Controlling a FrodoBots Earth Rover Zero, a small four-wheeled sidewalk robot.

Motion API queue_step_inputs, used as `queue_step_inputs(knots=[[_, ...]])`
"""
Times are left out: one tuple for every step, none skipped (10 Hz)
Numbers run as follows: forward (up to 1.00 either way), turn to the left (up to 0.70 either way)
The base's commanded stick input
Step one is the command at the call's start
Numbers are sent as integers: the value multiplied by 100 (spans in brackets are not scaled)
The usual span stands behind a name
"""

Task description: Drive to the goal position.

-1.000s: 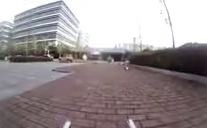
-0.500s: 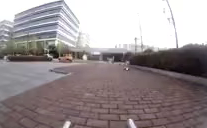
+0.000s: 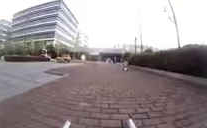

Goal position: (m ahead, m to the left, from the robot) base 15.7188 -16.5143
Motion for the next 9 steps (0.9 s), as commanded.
queue_step_inputs(knots=[[70,0],[70,0],[70,0],[70,0],[70,0],[70,0],[70,0],[70,0],[70,-1]])
